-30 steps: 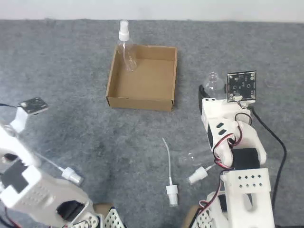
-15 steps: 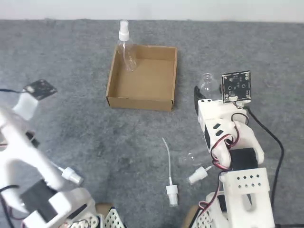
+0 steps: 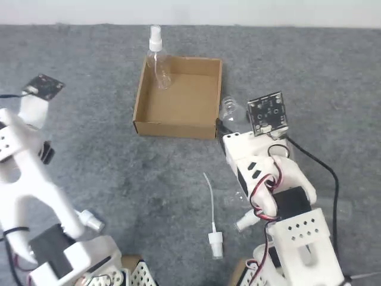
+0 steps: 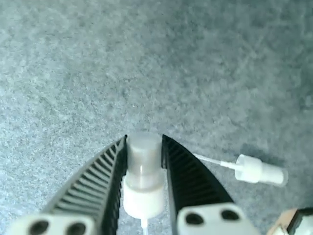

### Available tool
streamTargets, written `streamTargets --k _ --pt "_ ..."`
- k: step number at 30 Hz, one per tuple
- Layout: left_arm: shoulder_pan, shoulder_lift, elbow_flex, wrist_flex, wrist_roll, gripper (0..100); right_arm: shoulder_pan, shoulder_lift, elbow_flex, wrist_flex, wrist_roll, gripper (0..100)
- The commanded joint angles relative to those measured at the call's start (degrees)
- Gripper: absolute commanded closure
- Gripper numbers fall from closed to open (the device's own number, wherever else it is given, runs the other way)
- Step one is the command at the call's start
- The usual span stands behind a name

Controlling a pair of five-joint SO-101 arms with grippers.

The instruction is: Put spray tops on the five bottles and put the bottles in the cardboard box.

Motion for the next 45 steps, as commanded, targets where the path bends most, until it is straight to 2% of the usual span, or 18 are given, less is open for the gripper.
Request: streamTargets --k 1,5,14,18,25,31,38,45 --pt "0.79 -3.78 -0.40 -2.81 5.54 99 -0.84 -1.80 -1.05 0.40 0.44 99.1" --pt "2.55 -3.78 -0.31 -2.90 7.38 99 -0.84 -3.82 -1.23 3.03 0.35 99.1" --pt "5.89 -3.78 -0.31 -6.24 16.88 99 -4.88 -15.96 4.13 3.21 0.79 99.0" --pt "7.74 -3.78 -0.31 -6.33 19.96 99 -6.11 -16.57 4.48 3.21 0.79 98.9" --pt "9.05 -3.78 -0.31 -11.96 26.37 99 -7.16 -16.57 4.57 3.21 0.88 98.9" --pt "12.22 -5.36 -0.22 -11.87 30.95 99 -7.16 -16.48 5.10 3.03 0.88 98.9" --pt "19.16 -20.13 6.46 -14.15 34.46 99 -6.81 -16.84 13.45 -9.89 1.32 99.0" --pt "24.18 -25.32 7.96 -15.30 41.41 99 -7.16 -16.66 14.95 -11.65 3.78 99.1"
